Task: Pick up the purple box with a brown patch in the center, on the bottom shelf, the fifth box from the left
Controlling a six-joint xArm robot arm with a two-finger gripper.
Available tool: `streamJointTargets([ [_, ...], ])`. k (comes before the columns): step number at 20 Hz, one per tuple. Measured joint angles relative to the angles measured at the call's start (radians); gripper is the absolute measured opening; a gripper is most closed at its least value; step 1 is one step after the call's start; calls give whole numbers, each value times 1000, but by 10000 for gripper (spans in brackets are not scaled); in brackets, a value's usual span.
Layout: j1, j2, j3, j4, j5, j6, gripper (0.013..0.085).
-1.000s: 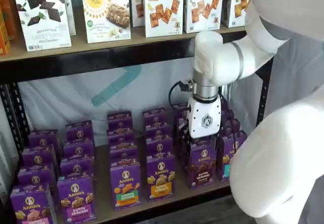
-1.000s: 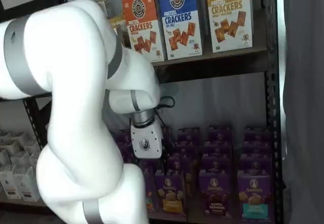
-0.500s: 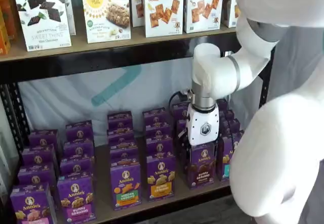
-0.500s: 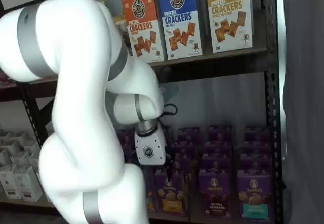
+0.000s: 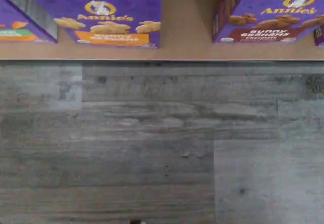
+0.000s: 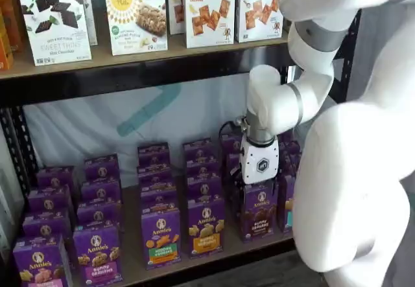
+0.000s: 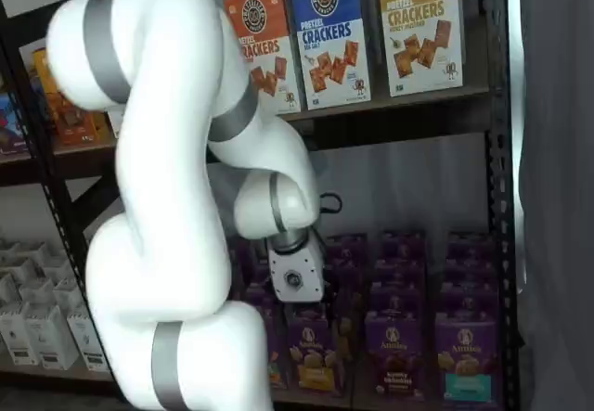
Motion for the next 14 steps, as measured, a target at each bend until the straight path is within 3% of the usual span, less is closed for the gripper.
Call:
streamJointTargets([
  [7, -97, 151, -79, -20, -97, -75, 850],
  [14, -128, 281, -169, 46, -143, -170, 850],
])
